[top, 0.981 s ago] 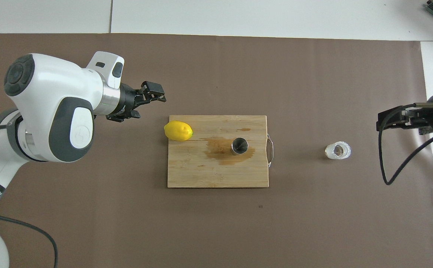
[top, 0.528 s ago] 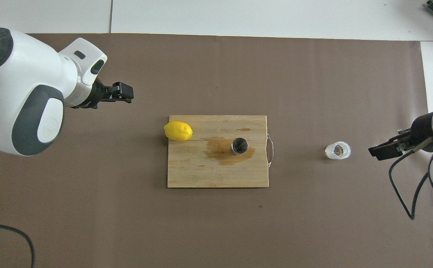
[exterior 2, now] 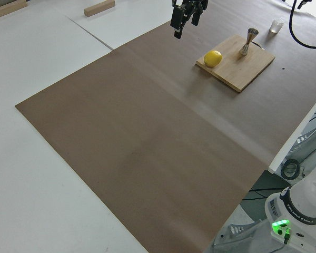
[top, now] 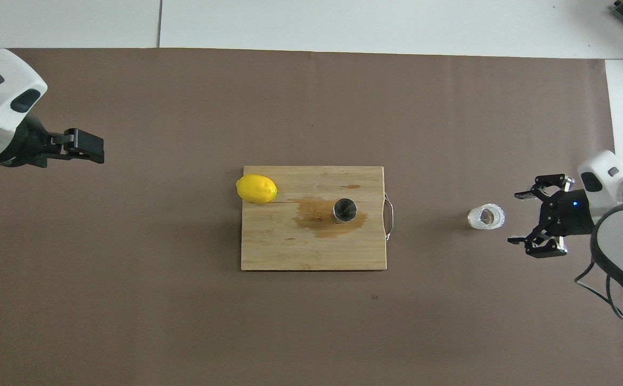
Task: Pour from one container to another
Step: 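Close the right gripper around the small white cup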
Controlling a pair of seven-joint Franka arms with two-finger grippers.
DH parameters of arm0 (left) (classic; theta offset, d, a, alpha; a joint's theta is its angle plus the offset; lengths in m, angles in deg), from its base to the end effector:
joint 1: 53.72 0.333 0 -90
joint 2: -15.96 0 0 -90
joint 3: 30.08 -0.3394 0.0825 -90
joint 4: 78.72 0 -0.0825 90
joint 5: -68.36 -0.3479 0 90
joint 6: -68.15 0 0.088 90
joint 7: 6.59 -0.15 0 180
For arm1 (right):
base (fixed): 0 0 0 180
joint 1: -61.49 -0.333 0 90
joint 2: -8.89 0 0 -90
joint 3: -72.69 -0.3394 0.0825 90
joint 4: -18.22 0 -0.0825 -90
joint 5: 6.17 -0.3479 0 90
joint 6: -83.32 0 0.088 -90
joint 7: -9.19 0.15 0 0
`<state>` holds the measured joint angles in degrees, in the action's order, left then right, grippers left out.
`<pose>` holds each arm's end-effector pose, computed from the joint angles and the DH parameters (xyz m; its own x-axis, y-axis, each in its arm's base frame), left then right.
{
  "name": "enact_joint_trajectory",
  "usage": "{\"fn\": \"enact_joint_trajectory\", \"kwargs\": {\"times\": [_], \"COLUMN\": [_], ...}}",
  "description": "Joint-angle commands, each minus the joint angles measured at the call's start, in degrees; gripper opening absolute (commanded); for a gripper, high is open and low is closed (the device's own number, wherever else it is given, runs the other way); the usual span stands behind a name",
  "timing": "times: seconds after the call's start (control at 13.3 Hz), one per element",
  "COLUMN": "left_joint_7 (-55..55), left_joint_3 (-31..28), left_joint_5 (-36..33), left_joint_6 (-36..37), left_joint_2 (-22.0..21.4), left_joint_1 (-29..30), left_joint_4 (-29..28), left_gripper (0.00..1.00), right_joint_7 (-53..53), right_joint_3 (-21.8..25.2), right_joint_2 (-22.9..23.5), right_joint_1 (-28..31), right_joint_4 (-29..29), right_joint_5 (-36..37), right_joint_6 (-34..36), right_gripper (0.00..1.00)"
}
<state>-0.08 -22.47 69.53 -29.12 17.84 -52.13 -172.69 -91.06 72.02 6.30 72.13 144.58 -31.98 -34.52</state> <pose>0.5366 -0.0583 0.5685 0.9997 0.0113 0.0221 0.0107 -0.9996 0.0273 0.4789 -0.0437 0.4003 0.2245 0.8969 0.3809 0.9744 -0.2118 -0.0754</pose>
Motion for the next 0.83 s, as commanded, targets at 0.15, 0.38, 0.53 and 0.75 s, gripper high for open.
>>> {"fn": "enact_joint_trajectory", "kwargs": {"times": [0.15,0.38,0.53,0.75], "left_joint_7": [-5.4,-5.5,-5.2,-5.5], "left_joint_3": [-6.5,-6.5,-6.6,-7.0], "left_joint_5": [-0.9,-0.9,-0.9,-0.9], "left_joint_6": [0.0,-1.9,-1.3,-1.6], "left_joint_2": [-1.9,-2.5,-2.7,-2.7], "left_joint_1": [-6.4,-6.4,-6.3,-4.9], "left_joint_4": [-2.3,-4.1,-4.2,-4.0], "left_gripper": [1.0,1.0,1.0,1.0], "right_joint_7": [-20.8,-25.3,-27.6,-30.0], "right_joint_3": [-0.6,-0.6,-0.5,-0.5], "right_joint_2": [4.7,6.8,8.0,9.5], "right_joint_1": [4.4,4.9,5.1,5.3], "right_joint_4": [2.1,2.0,2.1,2.1], "right_joint_5": [-11.8,-15.7,-16.6,-16.6], "right_joint_6": [-3.3,-4.5,-4.6,-4.4], "right_gripper": [1.0,1.0,1.0,1.0]}}
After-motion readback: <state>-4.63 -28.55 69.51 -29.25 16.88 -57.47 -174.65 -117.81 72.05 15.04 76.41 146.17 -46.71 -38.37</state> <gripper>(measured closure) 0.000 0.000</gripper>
